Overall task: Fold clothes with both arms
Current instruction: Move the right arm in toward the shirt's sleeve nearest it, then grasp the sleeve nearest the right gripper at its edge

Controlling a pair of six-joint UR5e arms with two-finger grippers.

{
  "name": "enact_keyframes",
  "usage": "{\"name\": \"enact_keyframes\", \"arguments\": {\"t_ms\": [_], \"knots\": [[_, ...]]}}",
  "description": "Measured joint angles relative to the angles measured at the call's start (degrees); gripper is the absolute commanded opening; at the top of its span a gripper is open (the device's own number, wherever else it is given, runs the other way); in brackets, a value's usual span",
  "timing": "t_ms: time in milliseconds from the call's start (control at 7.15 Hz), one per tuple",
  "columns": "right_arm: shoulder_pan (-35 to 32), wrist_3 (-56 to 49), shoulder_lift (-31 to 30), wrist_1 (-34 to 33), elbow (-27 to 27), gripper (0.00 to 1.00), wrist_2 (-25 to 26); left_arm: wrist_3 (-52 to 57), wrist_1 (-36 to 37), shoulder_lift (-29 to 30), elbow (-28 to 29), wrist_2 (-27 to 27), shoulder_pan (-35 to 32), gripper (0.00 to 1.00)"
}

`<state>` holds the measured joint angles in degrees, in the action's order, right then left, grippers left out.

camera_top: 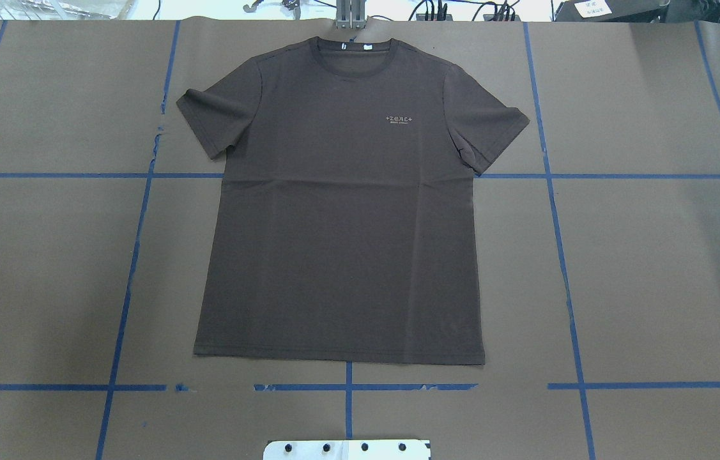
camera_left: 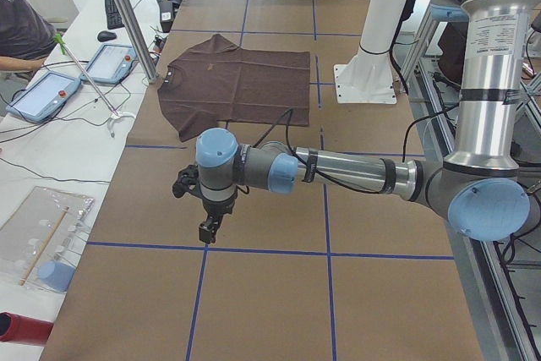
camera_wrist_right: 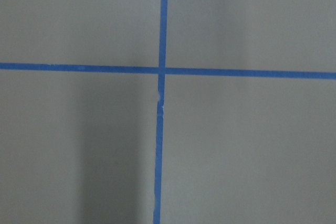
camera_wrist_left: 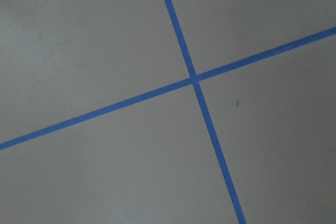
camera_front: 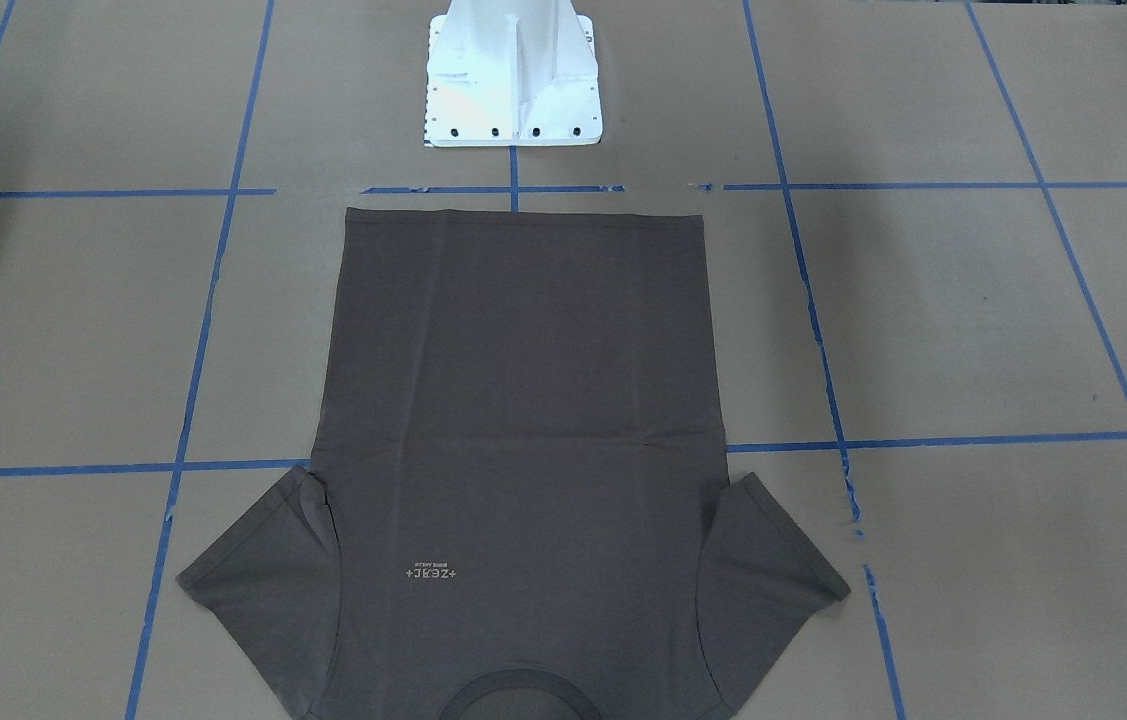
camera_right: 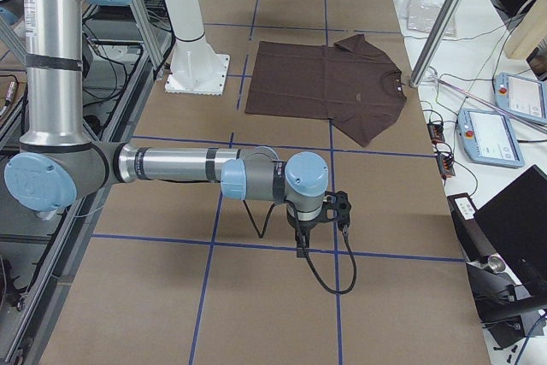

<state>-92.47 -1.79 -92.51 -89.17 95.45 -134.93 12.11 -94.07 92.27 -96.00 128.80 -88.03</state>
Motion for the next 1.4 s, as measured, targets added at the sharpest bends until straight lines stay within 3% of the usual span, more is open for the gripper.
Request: {"name": "enact_keyframes", "arguments": {"t_ms": [280,699,979,1399], "knots": [[5.8,9.1,5.5,11.1,-2.9,1.0,0.3,-0.3,-5.7,1.5,0.2,0.1,0.4,1.0],[14.9,19.5,15.1,24.0,-16.3,1.0,0.8,-3.2,-9.2,3.3,0.7,1.0,0.7,1.0],[20.1,31.0,25.9,26.3,-23.9,1.0,0.8,-4.6,-10.8,4.2,1.5,1.4,0.9,1.0],[30.9,45.0,36.7,31.8,-31.9,1.0,9.6,-6.1,-13.9,4.4,1.9,1.4,1.0,1.0]]}}
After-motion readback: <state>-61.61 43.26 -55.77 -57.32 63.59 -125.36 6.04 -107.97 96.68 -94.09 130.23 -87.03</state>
